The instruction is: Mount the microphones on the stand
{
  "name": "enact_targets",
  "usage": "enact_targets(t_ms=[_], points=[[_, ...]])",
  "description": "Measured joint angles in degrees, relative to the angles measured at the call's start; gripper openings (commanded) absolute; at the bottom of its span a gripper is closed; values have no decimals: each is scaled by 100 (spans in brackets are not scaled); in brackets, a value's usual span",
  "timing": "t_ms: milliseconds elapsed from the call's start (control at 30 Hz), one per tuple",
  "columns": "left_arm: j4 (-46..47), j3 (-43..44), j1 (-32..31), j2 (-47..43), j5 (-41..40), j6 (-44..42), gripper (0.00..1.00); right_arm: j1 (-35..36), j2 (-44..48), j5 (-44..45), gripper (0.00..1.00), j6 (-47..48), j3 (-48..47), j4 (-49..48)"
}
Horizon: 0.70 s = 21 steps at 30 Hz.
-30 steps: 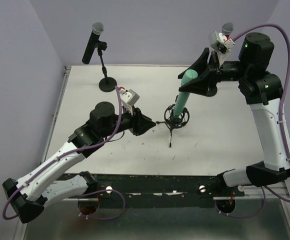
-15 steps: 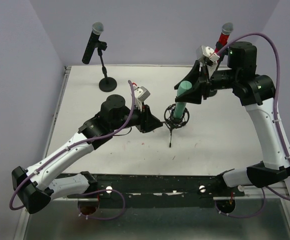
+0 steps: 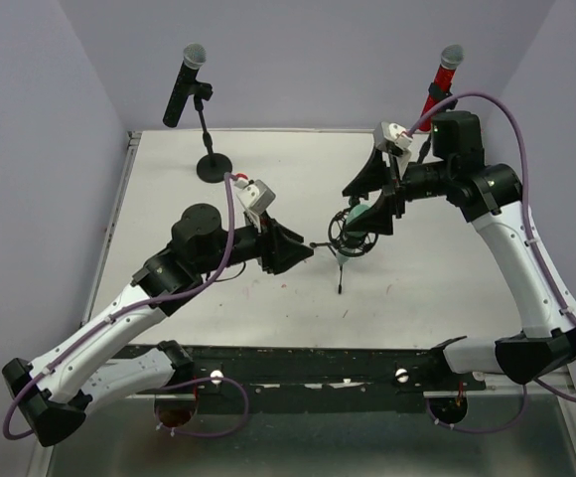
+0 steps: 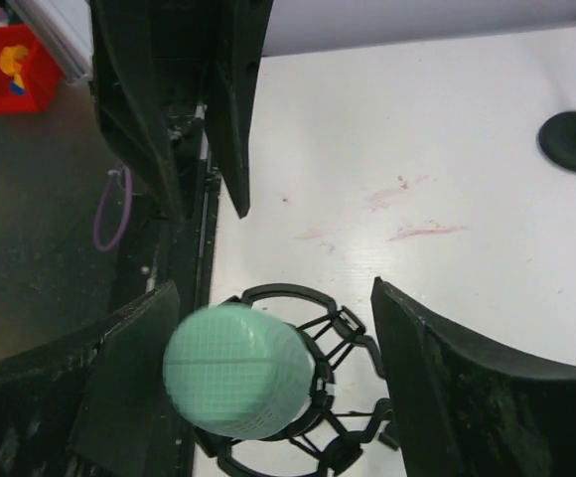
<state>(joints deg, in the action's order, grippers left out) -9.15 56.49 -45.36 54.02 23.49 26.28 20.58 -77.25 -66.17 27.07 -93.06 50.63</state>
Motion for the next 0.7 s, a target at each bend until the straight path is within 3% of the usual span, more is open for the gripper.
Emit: enact_targets(t_ms=[133,267,467,700], points=[[195,-457,0,-417,-157,-44,88,0,37,20,100,-70,-219,2],[407,-1027,4,-852,-372,-83,98,-55,37,111,100,-122,-603,7],[164,-1274,81,-1364,-708,-382,98,-839,273,146,99,-103,-540,-52],[-647,-1012,149,-1908,-1220,-1300,98,-1486,938,267,100,-57,979,-540]])
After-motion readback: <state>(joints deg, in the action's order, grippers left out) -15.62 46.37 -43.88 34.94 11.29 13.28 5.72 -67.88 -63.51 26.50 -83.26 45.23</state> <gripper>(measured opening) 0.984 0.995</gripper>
